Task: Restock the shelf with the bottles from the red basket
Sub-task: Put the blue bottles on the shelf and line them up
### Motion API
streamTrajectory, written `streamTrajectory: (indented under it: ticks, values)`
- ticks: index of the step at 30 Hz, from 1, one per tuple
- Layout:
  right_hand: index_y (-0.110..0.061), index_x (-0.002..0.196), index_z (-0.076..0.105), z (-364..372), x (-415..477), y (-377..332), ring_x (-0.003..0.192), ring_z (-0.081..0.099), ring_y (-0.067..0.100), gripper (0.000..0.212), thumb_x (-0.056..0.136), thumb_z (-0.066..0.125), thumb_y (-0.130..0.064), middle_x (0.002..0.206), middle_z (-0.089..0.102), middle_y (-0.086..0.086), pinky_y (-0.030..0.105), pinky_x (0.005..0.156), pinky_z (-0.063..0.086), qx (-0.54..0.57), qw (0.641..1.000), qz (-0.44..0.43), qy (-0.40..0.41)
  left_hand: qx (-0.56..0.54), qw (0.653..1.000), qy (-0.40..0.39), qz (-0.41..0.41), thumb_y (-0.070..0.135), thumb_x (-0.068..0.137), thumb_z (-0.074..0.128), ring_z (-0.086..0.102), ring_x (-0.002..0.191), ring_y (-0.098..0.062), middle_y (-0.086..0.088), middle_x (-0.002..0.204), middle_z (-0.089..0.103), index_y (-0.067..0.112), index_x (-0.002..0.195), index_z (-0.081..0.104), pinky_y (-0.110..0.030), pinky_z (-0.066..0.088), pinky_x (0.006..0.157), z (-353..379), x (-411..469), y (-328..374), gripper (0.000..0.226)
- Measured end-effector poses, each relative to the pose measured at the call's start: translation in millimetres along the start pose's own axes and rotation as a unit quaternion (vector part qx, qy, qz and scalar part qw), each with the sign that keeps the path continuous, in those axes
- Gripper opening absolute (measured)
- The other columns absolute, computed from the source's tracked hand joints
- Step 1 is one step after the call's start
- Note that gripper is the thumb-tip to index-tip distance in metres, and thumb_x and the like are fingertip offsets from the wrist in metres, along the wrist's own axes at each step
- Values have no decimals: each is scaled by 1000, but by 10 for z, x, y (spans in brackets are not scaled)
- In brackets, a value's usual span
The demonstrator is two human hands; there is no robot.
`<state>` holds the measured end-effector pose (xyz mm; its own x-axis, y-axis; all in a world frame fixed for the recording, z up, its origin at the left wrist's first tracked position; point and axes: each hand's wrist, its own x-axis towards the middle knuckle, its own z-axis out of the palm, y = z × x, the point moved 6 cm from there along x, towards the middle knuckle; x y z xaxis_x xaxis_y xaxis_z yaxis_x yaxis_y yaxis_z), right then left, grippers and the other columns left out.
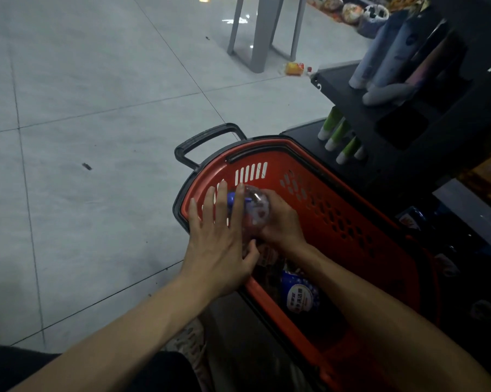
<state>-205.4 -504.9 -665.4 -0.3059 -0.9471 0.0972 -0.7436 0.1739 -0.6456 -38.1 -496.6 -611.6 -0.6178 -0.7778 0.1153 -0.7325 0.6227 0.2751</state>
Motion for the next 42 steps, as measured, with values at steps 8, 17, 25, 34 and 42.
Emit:
streamTrajectory:
  ticks: [8, 17, 25, 34, 42]
  values:
    - [-24, 126, 61, -681, -209, 428, 100, 70, 10, 94, 43, 98, -48, 114, 72, -5, 36, 85, 62, 209, 949, 209, 110, -4, 1000, 9, 1, 66, 92, 41, 6, 159, -37, -16, 171, 3, 15, 164, -13, -67, 10, 124, 29, 5, 11, 103]
    - [-25, 113, 66, -1873, -970, -11, 86, 75, 7, 61, 61, 95, -16, 101, 77, -4, 22, 66, 59, 316, 918, 204, 127, -61, 993, -88, -57, 99, 65, 11, 8, 159, -30, -11, 172, 5, 24, 163, -14, -62, 5, 126, 0, 120, 150, 125]
    - [-14, 121, 69, -2738, -1695, -388, 96, 76, 27, 58, 66, 87, -23, 108, 77, 9, 42, 80, 62, 374, 903, 186, 97, -546, 786, -290, 21, 45, 87, 78, 67, 117, -7, 12, 128, 71, 39, 139, 54, -33, 55, 97, -517, 28, 1676, 57]
    - [-15, 131, 63, -3360, -2367, -306, 103, 74, 29, 43, 90, 69, -28, 115, 76, 9, 43, 84, 62, 405, 890, 181, 108, -688, 629, -361, 4, 27, 78, 82, 71, 117, -32, -12, 128, 72, 19, 136, 59, -49, 58, 96, -436, -340, 2719, 62]
    - [-23, 132, 60, -3544, -3244, 201, 120, 66, 17, 52, 84, 78, -26, 130, 70, -4, 46, 102, 54, 316, 925, 173, 121, -708, 619, -340, 8, 32, 77, 82, 72, 113, -35, -14, 124, 74, 15, 135, 59, -55, 56, 97, -397, -449, 3352, 65]
